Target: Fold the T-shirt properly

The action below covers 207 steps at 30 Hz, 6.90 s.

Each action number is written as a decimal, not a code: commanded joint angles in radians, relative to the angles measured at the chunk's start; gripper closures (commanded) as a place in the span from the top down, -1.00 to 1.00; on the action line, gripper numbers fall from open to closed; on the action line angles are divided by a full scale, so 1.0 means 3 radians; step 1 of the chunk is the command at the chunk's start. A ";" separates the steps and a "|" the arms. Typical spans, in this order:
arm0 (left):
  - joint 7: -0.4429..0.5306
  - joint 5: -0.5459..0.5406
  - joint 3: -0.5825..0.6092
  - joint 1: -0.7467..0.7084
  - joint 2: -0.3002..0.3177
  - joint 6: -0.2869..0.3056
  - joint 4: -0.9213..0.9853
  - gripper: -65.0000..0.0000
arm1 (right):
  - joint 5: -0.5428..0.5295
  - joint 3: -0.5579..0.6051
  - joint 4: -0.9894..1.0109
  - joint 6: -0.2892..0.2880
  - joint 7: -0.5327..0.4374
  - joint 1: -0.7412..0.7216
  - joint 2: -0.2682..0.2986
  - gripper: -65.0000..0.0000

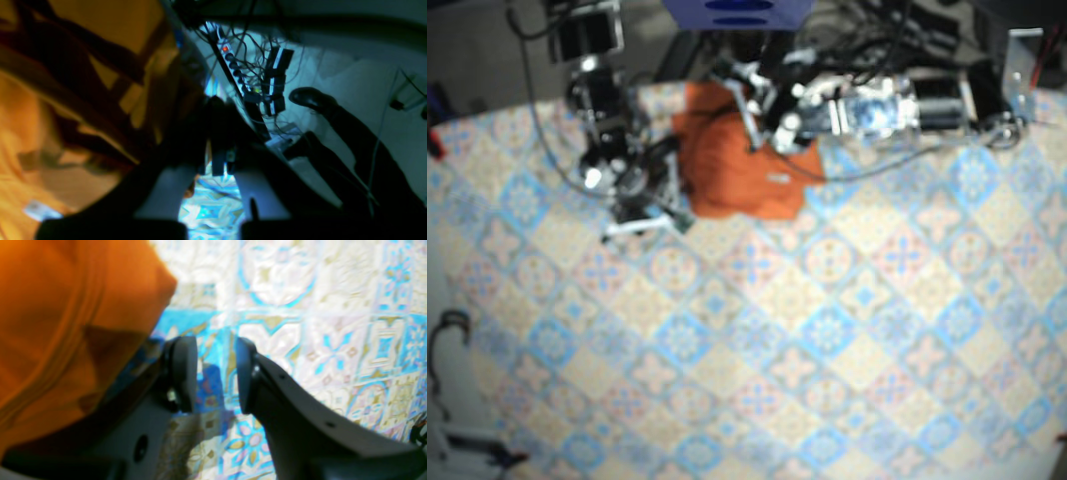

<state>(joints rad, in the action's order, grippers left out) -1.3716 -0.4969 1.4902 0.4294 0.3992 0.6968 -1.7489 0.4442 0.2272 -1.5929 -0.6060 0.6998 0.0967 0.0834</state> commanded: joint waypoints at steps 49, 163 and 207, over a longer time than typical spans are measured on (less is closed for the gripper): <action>0.0140 -0.0428 -0.0022 0.0622 -0.0024 0.0005 0.0984 -1.00 | 0.0000 0.0631 0.0244 0.0018 -0.0029 -0.0049 -0.0132 -0.41; 0.0166 0.0590 -0.0022 0.0438 0.0406 -0.0382 0.0564 -1.00 | 0.0000 0.0892 0.0336 0.0012 -0.0024 -0.0115 -0.0014 -0.41; 0.0023 0.0748 -0.0022 0.0351 0.0416 -0.0366 0.0539 -1.00 | 0.0005 0.1271 0.0279 0.0012 0.0155 -0.0064 -0.0009 -0.41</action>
<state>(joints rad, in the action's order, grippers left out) -1.3540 -0.2726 1.4902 0.5152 0.5190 0.5838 -1.5734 0.4816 0.5995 -1.5066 -0.5678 0.7486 0.0715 0.0856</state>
